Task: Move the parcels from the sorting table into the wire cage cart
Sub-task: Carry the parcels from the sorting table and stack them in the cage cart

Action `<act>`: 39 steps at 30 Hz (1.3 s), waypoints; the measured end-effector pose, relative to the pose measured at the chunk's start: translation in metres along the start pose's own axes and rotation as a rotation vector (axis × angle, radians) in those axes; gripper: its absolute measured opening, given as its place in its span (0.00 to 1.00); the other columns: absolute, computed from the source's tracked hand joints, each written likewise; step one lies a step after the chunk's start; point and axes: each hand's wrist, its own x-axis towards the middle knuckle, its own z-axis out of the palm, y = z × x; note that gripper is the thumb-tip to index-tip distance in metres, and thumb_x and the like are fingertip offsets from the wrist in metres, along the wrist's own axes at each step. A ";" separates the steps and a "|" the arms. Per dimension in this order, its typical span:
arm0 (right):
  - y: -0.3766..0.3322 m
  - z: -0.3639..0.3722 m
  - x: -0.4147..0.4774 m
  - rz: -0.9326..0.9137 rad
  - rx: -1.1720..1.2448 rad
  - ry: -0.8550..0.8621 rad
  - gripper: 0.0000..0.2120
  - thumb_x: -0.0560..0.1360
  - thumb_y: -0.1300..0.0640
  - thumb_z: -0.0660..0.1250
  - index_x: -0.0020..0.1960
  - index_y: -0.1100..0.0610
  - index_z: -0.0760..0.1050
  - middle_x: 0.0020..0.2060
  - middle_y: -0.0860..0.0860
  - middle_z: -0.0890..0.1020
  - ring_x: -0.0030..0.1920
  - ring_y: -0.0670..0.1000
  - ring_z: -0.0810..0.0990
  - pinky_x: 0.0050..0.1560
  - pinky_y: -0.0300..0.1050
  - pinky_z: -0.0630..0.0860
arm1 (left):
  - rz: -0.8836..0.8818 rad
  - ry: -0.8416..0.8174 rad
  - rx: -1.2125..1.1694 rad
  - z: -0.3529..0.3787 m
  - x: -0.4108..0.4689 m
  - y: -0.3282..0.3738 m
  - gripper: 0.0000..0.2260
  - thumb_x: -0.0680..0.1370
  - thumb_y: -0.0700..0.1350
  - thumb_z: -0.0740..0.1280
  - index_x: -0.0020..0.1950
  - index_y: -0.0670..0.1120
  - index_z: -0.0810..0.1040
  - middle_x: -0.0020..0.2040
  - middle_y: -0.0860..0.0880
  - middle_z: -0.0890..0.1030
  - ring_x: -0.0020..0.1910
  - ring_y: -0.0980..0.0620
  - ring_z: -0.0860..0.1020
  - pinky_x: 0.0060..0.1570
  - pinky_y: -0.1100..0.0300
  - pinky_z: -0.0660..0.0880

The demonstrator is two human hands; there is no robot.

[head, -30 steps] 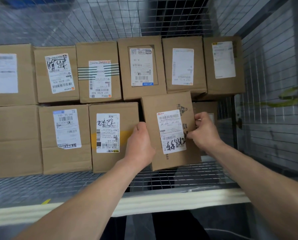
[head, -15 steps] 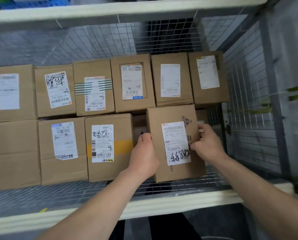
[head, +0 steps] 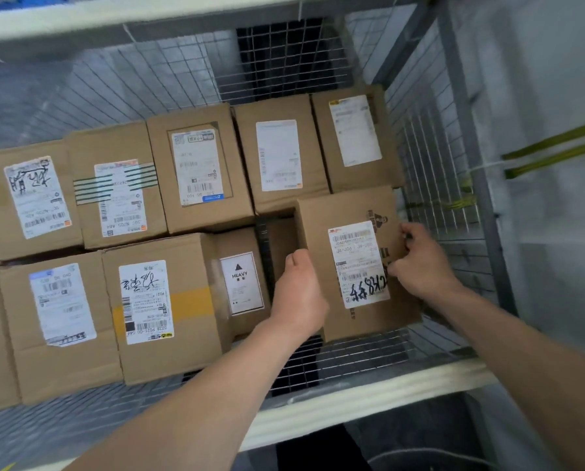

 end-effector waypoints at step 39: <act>-0.102 -0.046 -0.186 -0.327 -0.296 0.156 0.31 0.81 0.47 0.63 0.79 0.57 0.59 0.76 0.56 0.67 0.76 0.56 0.64 0.72 0.50 0.64 | 0.426 0.137 0.667 -0.187 -0.126 0.081 0.36 0.77 0.65 0.63 0.78 0.47 0.58 0.78 0.48 0.61 0.78 0.44 0.56 0.75 0.43 0.60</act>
